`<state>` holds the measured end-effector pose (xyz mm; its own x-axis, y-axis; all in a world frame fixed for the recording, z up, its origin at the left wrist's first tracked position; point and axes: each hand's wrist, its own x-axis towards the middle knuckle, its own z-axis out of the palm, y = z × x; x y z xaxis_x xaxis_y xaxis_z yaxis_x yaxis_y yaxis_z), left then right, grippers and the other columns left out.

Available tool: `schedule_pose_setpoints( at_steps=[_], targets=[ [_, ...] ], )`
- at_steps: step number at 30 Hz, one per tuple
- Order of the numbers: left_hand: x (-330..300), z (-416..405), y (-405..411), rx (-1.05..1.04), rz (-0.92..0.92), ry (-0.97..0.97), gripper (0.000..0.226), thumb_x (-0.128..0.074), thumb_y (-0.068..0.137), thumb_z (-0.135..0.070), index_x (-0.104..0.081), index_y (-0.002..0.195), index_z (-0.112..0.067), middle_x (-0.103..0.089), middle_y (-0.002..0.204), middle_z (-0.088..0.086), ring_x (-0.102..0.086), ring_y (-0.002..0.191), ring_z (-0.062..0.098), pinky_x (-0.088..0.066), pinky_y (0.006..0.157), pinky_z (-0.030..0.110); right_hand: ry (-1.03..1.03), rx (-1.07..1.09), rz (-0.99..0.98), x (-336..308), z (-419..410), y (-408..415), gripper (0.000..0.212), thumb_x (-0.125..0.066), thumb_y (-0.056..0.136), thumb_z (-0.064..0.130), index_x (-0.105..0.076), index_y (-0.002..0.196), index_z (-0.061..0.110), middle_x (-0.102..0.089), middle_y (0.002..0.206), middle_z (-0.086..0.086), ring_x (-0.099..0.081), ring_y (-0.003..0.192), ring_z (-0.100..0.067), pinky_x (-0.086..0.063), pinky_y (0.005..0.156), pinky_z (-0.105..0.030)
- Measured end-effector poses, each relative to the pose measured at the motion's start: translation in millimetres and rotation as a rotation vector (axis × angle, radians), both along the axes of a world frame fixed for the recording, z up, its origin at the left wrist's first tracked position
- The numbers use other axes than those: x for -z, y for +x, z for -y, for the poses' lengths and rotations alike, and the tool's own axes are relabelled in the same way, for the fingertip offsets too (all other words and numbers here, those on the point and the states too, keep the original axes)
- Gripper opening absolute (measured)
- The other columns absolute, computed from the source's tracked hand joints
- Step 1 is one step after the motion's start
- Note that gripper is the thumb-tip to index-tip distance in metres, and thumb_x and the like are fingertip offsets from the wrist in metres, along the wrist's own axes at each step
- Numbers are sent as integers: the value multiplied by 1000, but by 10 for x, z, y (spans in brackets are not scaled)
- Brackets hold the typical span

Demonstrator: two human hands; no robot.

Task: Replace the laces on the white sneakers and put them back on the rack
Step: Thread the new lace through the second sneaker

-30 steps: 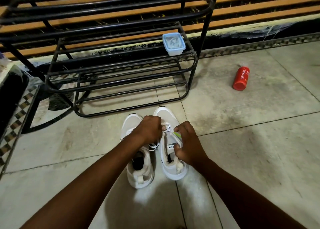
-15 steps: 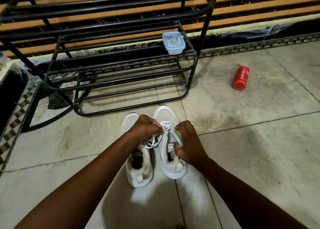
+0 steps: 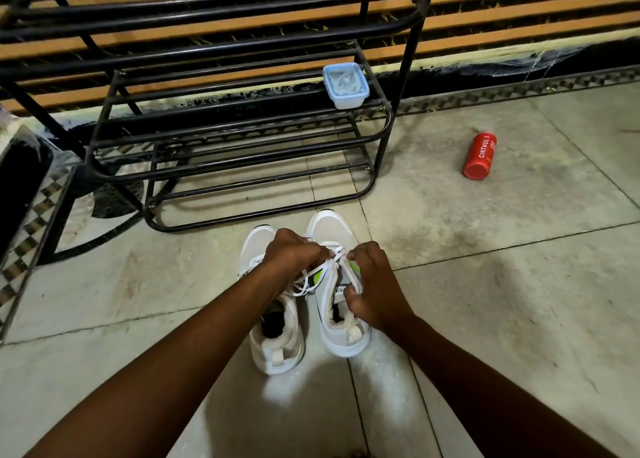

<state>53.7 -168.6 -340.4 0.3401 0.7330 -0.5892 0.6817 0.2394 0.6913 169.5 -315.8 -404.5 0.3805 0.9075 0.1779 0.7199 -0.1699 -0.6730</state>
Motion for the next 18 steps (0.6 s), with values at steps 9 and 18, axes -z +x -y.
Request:
schedule_pose_setpoints(
  at_steps=[9,18],
  targets=[
    [-153,-36,65,8,-6,-54,19,-76,70,-5,-74,83,9,-63,59,15,-54,50,26,-45,54,30,30,-16,20,3,33,-8,48,-57,72,27,-57,115,5,-49,117,-7,-53,103,-25,-48,93,-37],
    [-662,-218,154,442,86,196,12,-66,83,0,-72,93,-1,-76,79,19,-68,65,29,-55,58,32,64,-40,0,21,34,11,48,-62,75,29,-58,116,5,-51,116,-8,-54,103,-26,-48,94,-37]
  ],
)
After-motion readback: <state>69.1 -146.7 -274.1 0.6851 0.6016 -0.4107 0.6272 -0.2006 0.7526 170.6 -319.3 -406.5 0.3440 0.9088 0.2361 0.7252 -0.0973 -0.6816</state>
